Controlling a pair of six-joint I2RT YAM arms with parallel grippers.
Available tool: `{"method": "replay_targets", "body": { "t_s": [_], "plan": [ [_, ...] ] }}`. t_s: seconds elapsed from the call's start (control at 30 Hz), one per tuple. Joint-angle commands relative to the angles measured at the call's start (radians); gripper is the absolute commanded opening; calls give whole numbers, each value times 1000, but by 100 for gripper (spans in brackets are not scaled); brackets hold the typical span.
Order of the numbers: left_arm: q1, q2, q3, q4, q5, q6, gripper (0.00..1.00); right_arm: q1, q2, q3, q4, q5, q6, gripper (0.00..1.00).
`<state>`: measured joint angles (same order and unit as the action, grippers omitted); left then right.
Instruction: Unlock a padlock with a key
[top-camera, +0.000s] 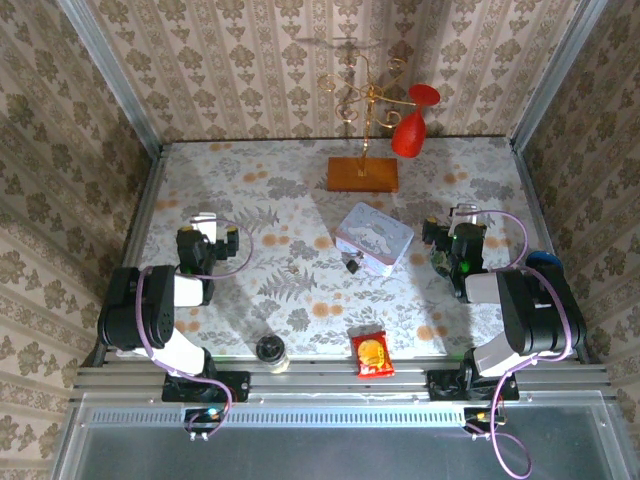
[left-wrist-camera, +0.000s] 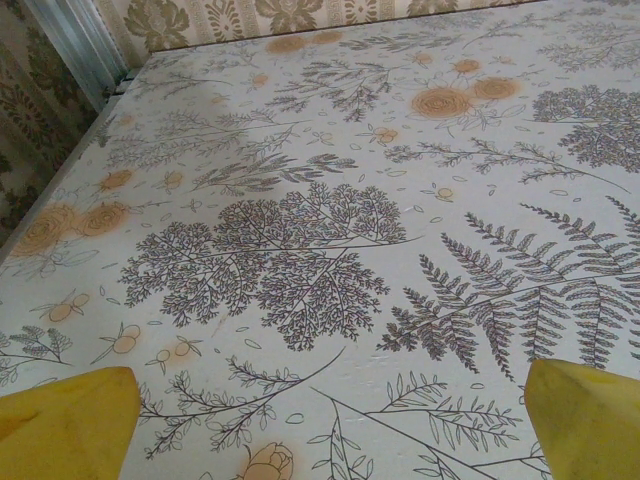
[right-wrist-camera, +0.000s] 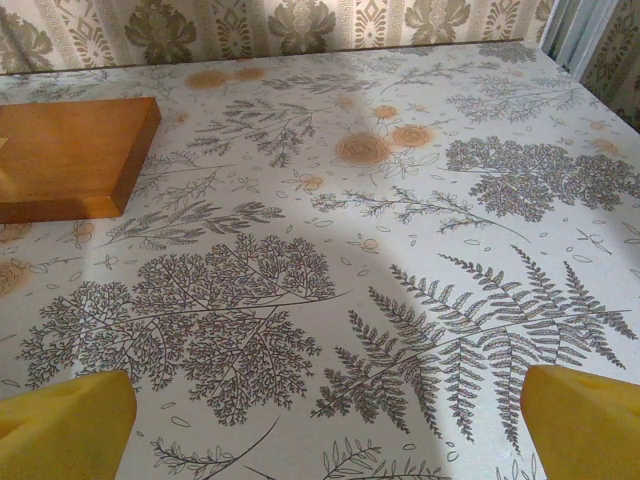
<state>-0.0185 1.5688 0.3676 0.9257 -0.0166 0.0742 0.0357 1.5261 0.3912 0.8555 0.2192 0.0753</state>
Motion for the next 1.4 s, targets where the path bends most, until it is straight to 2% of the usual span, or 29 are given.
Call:
{"method": "replay_targets", "body": {
  "t_s": [0.0, 0.13, 0.3, 0.4, 0.5, 0.63, 0.7, 0.8, 0.93, 1.17, 1.27, 1.37],
  "plan": [
    [22, -16, 27, -8, 45, -17, 100, 1, -37, 12, -33, 28, 6, 100],
    [25, -81, 51, -105, 27, -29, 100, 4, -38, 9, -24, 26, -3, 100],
    [23, -228, 114, -321, 20, -32, 100, 18, -57, 34, -65, 44, -18, 100],
    [21, -304, 179, -446, 31, -94, 100, 21, -173, 159, -364, 116, 7, 100],
    [-6, -326, 255, -552, 30, -161, 100, 23, -252, 258, -578, 153, 30, 100],
    [-78, -299, 349, -669, 15, -288, 100, 37, -347, 320, -813, 124, 165, 100],
    [-131, -273, 399, -739, -22, -327, 100, 77, -382, 326, -901, 157, 231, 100],
    [-218, -221, 494, -851, -36, -345, 100, 134, -412, 364, -1073, 185, 347, 100],
    [-314, -152, 567, -894, 7, -378, 100, 219, -422, 404, -1250, 155, 520, 99],
    [-406, -35, 612, -852, 122, -437, 100, 375, -374, 436, -1367, 118, 709, 80],
    [-455, 25, 639, -832, 182, -460, 100, 418, -325, 442, -1353, 102, 741, 76],
    [-501, 90, 684, -830, 219, -470, 93, 452, -263, 461, -1348, 120, 760, 74]
  ]
}}
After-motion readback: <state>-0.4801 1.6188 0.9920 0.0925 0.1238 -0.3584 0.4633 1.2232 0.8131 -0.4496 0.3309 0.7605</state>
